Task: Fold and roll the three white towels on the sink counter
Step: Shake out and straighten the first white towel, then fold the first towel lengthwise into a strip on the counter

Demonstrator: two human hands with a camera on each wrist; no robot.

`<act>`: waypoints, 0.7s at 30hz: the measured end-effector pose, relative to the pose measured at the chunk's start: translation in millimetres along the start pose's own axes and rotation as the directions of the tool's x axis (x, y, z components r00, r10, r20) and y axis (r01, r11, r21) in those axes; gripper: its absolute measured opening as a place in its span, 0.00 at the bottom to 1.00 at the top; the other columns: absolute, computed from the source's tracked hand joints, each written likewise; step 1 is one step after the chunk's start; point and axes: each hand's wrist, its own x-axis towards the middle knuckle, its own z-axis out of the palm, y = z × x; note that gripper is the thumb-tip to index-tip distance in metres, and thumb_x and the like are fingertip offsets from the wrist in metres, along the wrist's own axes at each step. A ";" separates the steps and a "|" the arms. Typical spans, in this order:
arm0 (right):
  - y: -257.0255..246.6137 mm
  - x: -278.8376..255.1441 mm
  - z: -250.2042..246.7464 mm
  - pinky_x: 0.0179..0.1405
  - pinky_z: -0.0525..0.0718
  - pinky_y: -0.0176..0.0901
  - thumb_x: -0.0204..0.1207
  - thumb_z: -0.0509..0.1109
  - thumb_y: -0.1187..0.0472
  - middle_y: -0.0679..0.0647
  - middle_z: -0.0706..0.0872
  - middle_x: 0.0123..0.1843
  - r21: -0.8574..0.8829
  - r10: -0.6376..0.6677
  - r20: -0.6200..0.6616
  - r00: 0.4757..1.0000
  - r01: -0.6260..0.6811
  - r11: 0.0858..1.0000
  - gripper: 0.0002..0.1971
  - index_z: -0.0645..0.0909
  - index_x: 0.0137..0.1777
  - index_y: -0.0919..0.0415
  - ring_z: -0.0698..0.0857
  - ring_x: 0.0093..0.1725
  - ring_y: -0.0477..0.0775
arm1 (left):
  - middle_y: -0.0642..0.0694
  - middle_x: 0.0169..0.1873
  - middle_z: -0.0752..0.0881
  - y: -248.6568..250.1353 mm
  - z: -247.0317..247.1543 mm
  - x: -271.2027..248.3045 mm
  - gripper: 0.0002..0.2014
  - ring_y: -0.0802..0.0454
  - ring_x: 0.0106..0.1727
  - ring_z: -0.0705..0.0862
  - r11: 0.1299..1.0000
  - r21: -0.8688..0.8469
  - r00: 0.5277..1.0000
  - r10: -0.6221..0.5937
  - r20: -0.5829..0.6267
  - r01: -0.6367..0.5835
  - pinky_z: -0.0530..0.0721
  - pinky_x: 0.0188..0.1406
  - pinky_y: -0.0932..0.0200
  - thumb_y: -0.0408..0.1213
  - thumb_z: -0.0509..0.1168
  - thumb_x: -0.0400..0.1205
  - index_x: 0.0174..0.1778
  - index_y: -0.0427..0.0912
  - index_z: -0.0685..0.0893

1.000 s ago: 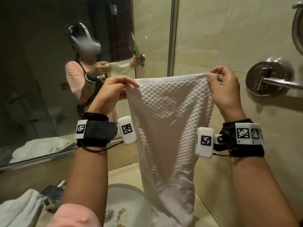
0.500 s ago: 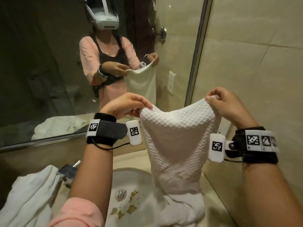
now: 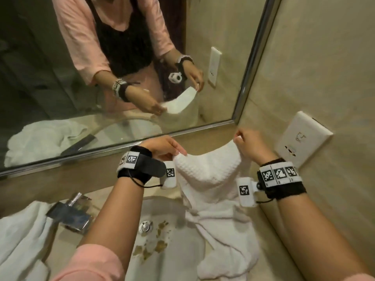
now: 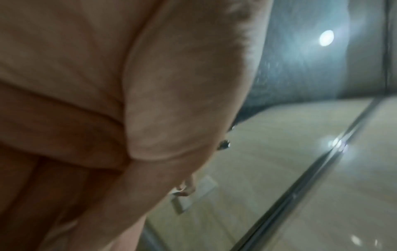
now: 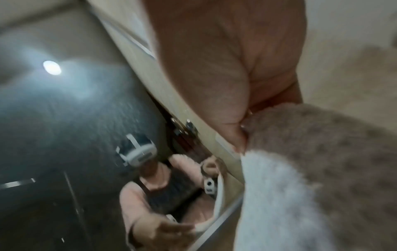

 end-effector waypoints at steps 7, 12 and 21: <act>46.4 44.4 83.9 0.42 0.77 0.50 0.84 0.59 0.61 0.69 0.86 0.49 -0.114 0.111 -0.076 0.991 -0.120 0.986 0.10 0.78 0.55 0.67 0.84 0.49 0.69 | 0.45 0.44 0.82 -57.4 20.3 72.1 0.18 0.55 0.38 0.77 0.990 0.070 0.956 -0.096 -0.279 0.120 0.77 0.41 0.61 0.22 0.60 0.81 0.63 0.39 0.85; 71.3 63.8 118.2 0.45 0.79 0.52 0.81 0.62 0.56 0.67 0.86 0.51 -0.166 0.182 -0.051 0.982 -0.188 0.968 0.09 0.78 0.55 0.60 0.84 0.51 0.70 | 0.38 0.75 0.71 -81.2 37.8 100.5 0.25 0.43 0.74 0.72 0.990 0.099 0.958 -0.066 -0.278 0.097 0.69 0.71 0.59 0.20 0.57 0.83 0.78 0.35 0.70; 91.9 80.3 142.2 0.47 0.77 0.46 0.78 0.61 0.70 0.67 0.88 0.51 0.122 0.263 -0.069 0.962 -0.254 0.959 0.11 0.82 0.55 0.64 0.85 0.52 0.67 | 0.33 0.74 0.71 -104.1 48.3 126.9 0.25 0.37 0.74 0.72 0.988 0.011 0.952 -0.145 -0.268 0.154 0.70 0.72 0.53 0.23 0.59 0.84 0.79 0.30 0.65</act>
